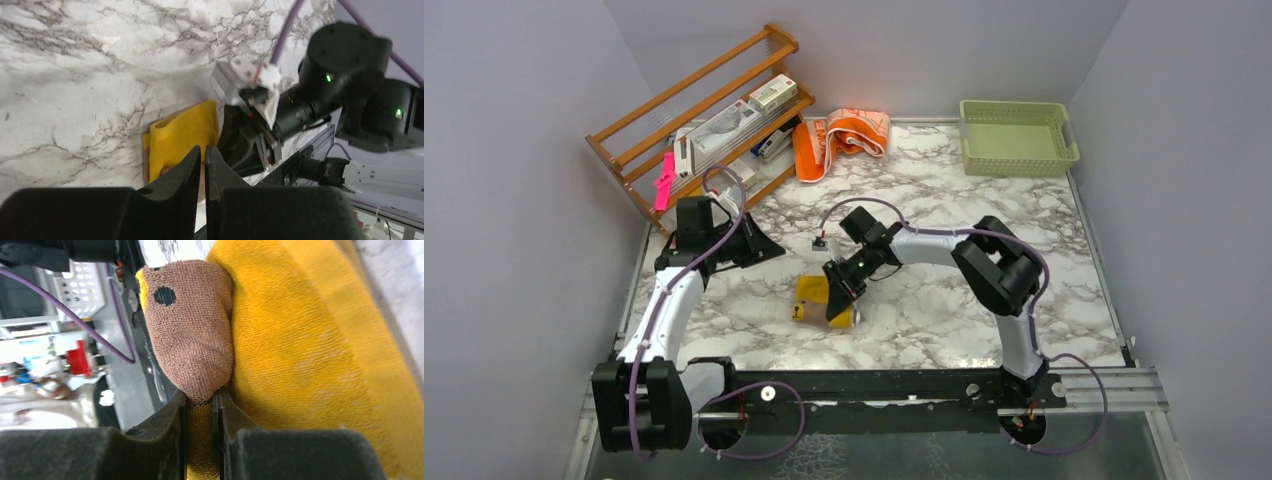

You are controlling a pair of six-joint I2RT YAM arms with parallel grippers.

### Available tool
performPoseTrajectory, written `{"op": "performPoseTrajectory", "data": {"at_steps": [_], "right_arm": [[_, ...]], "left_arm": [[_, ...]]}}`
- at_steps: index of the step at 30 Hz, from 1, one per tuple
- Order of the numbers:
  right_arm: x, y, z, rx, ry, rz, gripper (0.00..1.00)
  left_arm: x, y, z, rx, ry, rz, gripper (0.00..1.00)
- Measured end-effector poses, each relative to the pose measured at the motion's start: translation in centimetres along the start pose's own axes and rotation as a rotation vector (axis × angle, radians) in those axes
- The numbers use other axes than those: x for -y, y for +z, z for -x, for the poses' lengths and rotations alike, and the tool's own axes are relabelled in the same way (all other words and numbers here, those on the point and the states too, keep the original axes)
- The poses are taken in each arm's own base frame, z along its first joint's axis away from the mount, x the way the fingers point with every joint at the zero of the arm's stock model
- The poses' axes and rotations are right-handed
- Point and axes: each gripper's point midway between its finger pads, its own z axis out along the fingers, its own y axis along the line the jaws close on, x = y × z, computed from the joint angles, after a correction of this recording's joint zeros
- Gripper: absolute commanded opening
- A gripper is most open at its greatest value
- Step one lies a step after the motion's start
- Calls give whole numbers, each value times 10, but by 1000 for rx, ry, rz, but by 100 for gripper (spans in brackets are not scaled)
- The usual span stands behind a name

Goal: Roll the towels
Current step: Roll the towel at the center of the board.

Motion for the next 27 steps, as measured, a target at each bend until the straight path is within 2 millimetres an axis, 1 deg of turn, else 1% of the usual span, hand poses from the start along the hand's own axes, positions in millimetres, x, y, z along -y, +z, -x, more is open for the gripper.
{"op": "performPoseTrajectory", "data": {"at_steps": [4, 7, 10, 14, 17, 19, 20, 21, 22, 25, 27], "right_arm": [[9, 4, 7, -49, 103, 99, 8], [15, 6, 4, -75, 196, 179, 8], [20, 5, 3, -84, 270, 239, 7], [24, 2, 4, -93, 350, 303, 7], [26, 0, 6, -89, 359, 318, 7], [26, 0, 6, -89, 362, 322, 7], [26, 0, 6, -88, 362, 325, 8], [26, 0, 6, -88, 361, 327, 9], [26, 0, 6, -88, 361, 327, 14], [26, 0, 8, -88, 358, 315, 39], [26, -1, 10, -88, 357, 299, 48]], "left_arm": [[-4, -1, -23, -23, -27, -2, 12], [-8, 1, -51, -60, -72, -4, 12], [-11, 6, -72, -87, -107, -6, 11], [-15, 21, -99, -139, -151, -5, 10], [-19, 34, -117, -187, -174, 6, 9], [-20, 40, -121, -200, -184, 14, 9], [-21, 43, -120, -197, -188, 16, 9], [-22, 45, -119, -193, -188, 17, 8], [-23, 47, -117, -185, -185, 21, 8], [-31, 53, -115, -174, -185, 48, 6], [-38, 56, -116, -174, -188, 74, 6]]}}
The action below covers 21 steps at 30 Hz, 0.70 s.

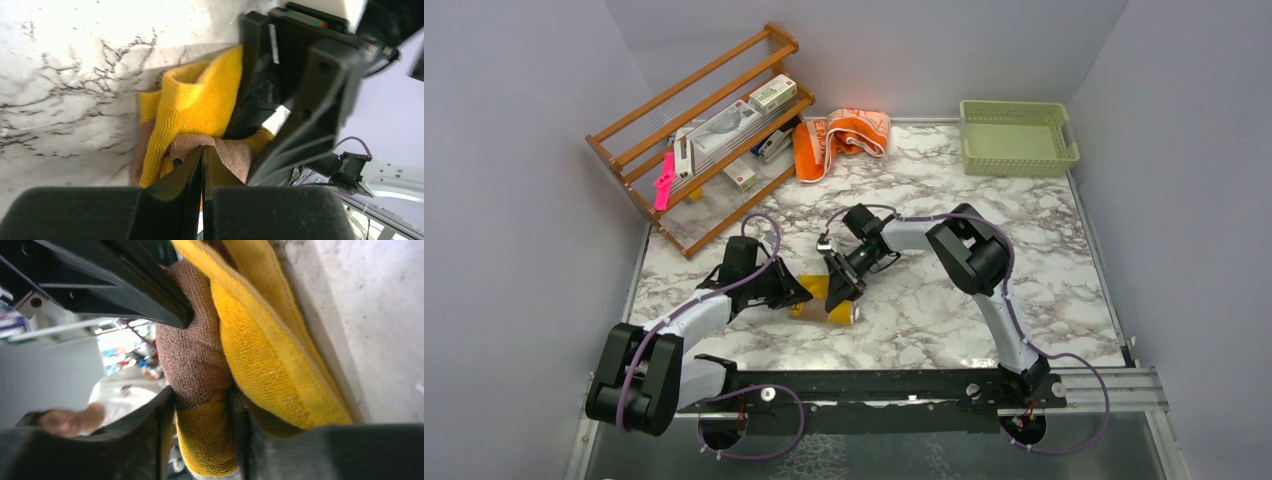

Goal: Roll the towels
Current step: Roll the towel at the center of the board.

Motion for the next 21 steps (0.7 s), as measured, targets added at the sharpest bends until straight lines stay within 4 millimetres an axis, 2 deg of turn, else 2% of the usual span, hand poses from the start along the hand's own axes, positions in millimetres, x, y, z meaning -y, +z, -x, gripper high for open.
{"op": "performPoseTrajectory", "data": {"at_steps": [2, 4, 7, 11, 13, 17, 21], "right_arm": [[-5, -2, 3, 18, -42, -49, 52], [-9, -9, 9, 63, -112, -148, 51], [-14, -29, 22, 162, -247, -330, 49], [-37, -61, 36, 325, -484, -564, 48], [-52, -67, 32, 387, -617, -647, 46], [-79, -42, 6, 408, -886, -703, 45], [-82, -9, -20, 348, -1086, -710, 46]], "left_arm": [[-5, 3, 2, 5, -1, 20, 6], [-9, 5, 4, 14, 1, 32, 6], [-11, 7, 8, 34, 11, 43, 6], [-15, 9, 11, 46, 14, 60, 6], [-17, 11, 12, 47, 13, 66, 6], [-20, 16, 14, 48, 14, 71, 6], [-21, 19, 17, 45, 16, 74, 6]]}}
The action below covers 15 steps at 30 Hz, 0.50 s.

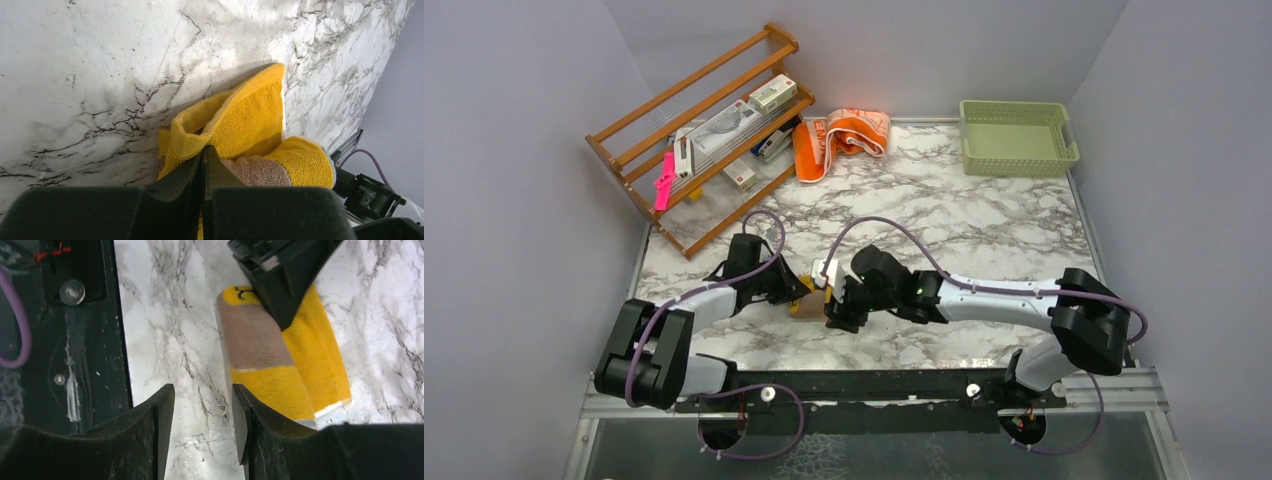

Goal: Roll the towels
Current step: Roll the towel at the center of the board.

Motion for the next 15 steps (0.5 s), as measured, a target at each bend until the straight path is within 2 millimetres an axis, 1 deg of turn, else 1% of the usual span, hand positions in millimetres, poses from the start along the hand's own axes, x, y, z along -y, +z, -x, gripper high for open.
{"op": "performPoseTrajectory", "data": {"at_steps": [1, 2, 6, 9, 12, 15], "right_arm": [[-5, 2, -3, -3, -38, 2, 46], [-5, 11, -10, -19, -145, -32, 46], [4, 19, -10, -17, -197, -76, 46], [11, 30, -23, -55, -230, -104, 45], [11, 37, -36, -94, -251, -111, 39], [11, 42, -42, -111, -264, -114, 28]], "left_arm": [[0, 0, 0, 0, 0, 0, 6], [0, 1, 1, 1, 7, 2, 6], [0, 1, 2, 2, 11, 4, 6], [0, 1, 3, -1, 16, 8, 6], [0, 2, 3, -6, 22, 12, 6], [0, 3, 4, -12, 25, 16, 6]]}}
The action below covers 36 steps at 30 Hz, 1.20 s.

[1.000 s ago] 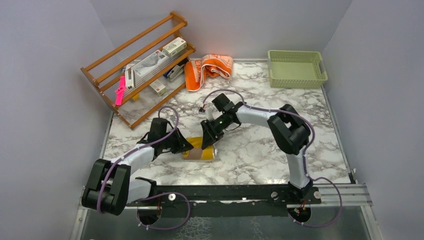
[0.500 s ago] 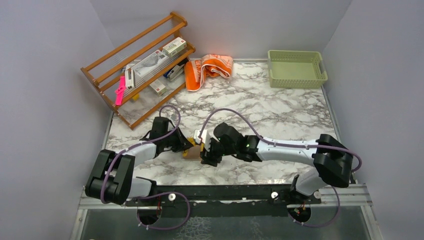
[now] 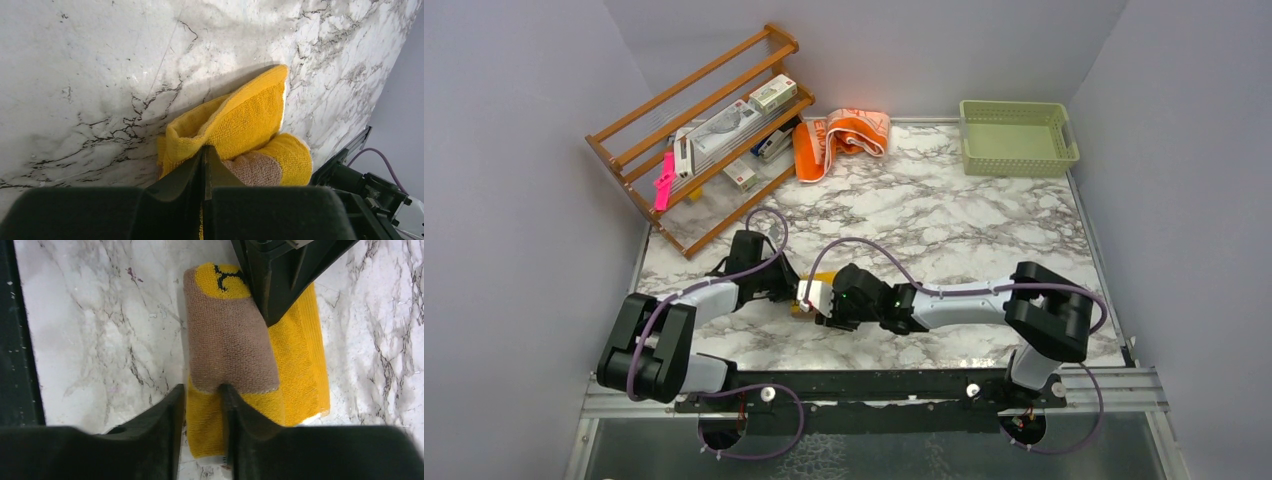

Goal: Roll the towels
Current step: Roll the towel at the center of the board.

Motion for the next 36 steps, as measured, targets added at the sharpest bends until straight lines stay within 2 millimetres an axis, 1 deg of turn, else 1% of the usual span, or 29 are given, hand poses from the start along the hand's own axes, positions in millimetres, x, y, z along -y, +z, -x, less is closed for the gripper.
{"op": "performPoseTrajectory", "data": {"at_steps": [3, 5, 9, 11, 14, 17, 19, 21, 23, 25, 29, 32, 34, 36], "right_arm": [[0, 5, -5, -16, -5, -6, 17], [0, 7, -6, -23, 3, -11, 12], [-1, 12, -4, -40, 32, 0, 9], [-3, 15, -3, -52, 61, 31, 8], [-7, 18, -1, -51, 129, 113, 8], [-3, 15, -1, -37, 228, 202, 9], [3, 13, -2, -30, 304, 256, 9], [9, 12, -2, -28, 374, 311, 9], [16, 14, -4, -36, 446, 367, 9], [19, 16, -4, -39, 529, 443, 8], [16, 19, -8, -35, 707, 628, 8], [13, 17, -10, -30, 828, 753, 8], [13, 13, -9, -24, 891, 807, 8], [14, 10, -10, -22, 945, 852, 7]], "left_arm": [[0, 0, 0, -4, 1, 3, 6], [0, 0, 0, -5, 3, 4, 6], [-1, -3, 5, -2, 3, 12, 6], [-1, -9, 13, 18, -6, 19, 8], [7, -27, 35, 76, -2, 16, 14], [33, -58, 69, 188, 50, -24, 18], [50, -79, 86, 258, 92, -50, 18], [63, -93, 93, 297, 131, -76, 18], [71, -100, 90, 295, 156, -105, 17], [70, -98, 79, 259, 154, -122, 16], [51, -84, 49, 166, 111, -119, 15], [39, -76, 29, 109, 78, -110, 15], [36, -72, 21, 85, 64, -109, 15], [38, -70, 18, 79, 63, -118, 15]]}}
